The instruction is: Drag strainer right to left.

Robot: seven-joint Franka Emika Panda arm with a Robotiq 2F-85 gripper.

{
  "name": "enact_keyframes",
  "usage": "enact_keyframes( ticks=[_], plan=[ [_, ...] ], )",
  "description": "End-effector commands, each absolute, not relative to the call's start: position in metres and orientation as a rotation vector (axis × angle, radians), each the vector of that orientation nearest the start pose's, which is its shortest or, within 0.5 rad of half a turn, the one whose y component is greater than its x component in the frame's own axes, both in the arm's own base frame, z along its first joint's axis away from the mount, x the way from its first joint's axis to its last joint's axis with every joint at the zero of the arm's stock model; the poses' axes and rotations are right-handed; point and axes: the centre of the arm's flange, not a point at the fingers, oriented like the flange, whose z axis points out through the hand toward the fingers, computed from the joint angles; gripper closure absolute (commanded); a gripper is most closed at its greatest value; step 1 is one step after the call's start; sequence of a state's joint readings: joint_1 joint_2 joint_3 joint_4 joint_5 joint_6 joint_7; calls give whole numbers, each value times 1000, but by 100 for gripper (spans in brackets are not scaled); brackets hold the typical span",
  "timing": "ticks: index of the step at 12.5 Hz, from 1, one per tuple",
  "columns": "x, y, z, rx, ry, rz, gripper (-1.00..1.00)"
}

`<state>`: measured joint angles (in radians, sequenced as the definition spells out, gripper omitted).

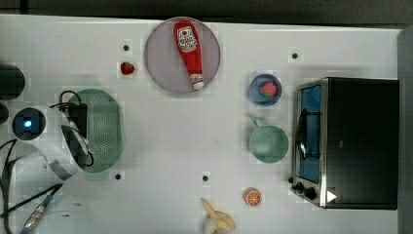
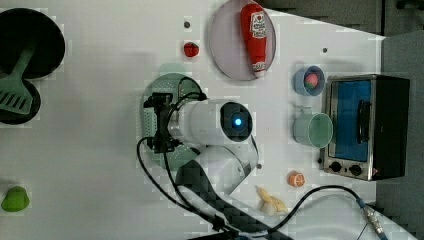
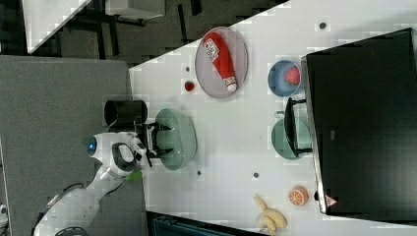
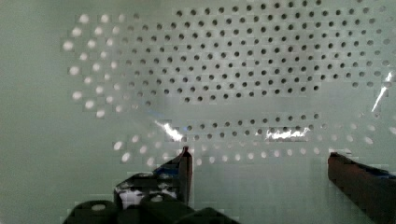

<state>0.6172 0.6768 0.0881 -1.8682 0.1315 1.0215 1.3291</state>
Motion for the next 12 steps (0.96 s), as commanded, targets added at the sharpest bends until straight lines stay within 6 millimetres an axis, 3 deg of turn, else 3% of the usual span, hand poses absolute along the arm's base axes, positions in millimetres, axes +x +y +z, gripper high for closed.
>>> enact_keyframes(
  ticks=[1, 4, 6, 9, 12],
  plan=[
    [472, 446, 144, -2147, 2192, 226, -100],
    [478, 447, 164, -2199, 2135, 219, -100],
    [487, 431, 201, -2364, 2030, 214, -100],
    [516, 386, 302, -2506, 1856, 179, -100],
    [538, 307, 419, -2583, 1665, 137, -100]
  ],
)
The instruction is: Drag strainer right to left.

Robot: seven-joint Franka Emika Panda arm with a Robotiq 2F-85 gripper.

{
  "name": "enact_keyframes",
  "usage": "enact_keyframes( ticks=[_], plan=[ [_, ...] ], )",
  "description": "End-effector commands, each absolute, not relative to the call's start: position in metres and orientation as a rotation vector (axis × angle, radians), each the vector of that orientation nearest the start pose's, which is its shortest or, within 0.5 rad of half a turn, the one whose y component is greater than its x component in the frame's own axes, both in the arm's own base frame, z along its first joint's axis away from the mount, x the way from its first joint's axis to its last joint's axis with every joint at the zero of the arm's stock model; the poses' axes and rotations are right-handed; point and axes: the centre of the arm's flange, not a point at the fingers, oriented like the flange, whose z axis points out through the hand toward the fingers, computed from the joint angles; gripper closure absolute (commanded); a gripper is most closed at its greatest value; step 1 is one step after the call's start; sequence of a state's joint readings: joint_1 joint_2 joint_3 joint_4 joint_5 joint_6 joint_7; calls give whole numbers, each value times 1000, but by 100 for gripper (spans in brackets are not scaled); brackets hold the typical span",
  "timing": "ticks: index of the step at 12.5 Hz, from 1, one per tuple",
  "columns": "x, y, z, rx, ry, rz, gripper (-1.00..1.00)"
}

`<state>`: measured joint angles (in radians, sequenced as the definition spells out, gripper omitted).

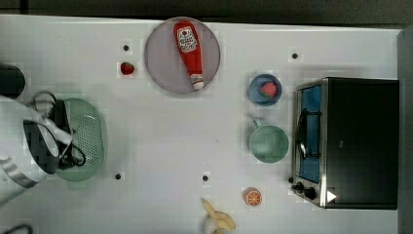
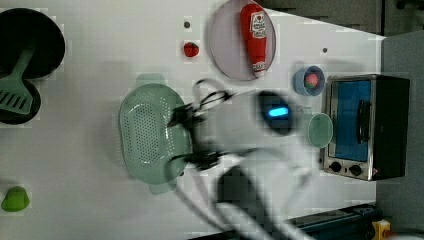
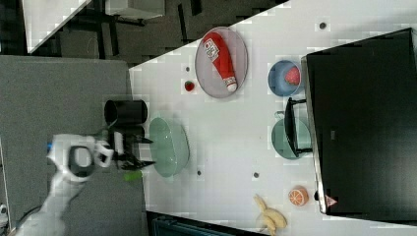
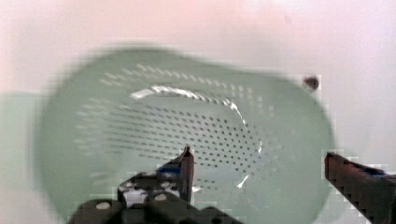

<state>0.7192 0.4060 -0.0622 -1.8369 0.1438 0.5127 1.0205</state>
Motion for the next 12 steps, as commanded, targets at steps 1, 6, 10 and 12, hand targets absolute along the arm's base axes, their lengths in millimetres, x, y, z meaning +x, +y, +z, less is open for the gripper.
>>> enact_keyframes(
  ticks=[1, 6, 10, 12],
  plan=[
    [542, 272, 455, -2585, 1641, 135, -100],
    [532, 64, 574, -2766, 1404, 4, -100],
    [505, -48, 607, -2803, 1400, -27, -100],
    [496, -78, 611, -2756, 1453, -12, -100]
  ],
)
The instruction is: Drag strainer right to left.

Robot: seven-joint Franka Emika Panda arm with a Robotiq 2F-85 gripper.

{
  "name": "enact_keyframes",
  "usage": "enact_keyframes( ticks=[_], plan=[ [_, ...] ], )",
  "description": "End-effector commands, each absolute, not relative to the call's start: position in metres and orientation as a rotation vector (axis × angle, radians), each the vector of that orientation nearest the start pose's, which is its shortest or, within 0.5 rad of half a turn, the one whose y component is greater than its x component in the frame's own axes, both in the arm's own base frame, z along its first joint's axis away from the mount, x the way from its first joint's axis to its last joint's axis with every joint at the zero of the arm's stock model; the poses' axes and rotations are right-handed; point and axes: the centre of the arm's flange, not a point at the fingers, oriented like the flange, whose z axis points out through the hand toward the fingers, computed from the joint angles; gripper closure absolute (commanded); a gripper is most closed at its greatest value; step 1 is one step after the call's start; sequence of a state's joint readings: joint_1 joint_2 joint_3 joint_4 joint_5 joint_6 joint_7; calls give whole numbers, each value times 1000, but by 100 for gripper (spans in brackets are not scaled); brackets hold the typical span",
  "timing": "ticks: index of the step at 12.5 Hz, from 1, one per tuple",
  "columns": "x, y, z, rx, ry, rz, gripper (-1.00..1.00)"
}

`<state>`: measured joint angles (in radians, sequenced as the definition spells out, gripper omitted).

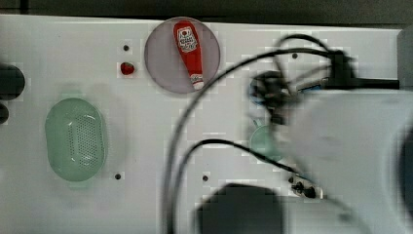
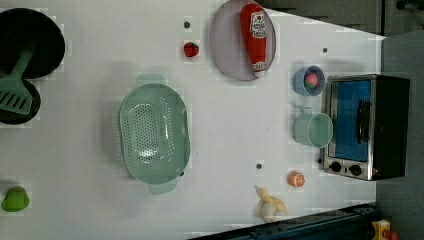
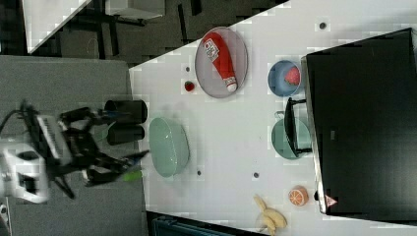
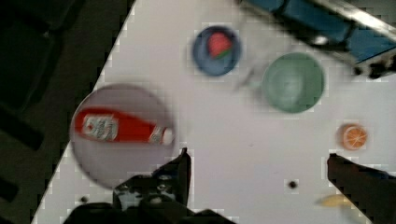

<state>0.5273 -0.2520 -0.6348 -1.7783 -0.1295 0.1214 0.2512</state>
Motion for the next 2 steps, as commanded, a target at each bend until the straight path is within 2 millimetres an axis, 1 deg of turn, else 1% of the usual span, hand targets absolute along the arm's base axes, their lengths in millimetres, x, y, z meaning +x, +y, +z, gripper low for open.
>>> enact_keyframes(
  ticks=[1, 2],
  plan=[
    [495, -85, 611, -2750, 1455, -10, -100],
    [495, -86, 611, -2748, 1457, -11, -100]
  ],
)
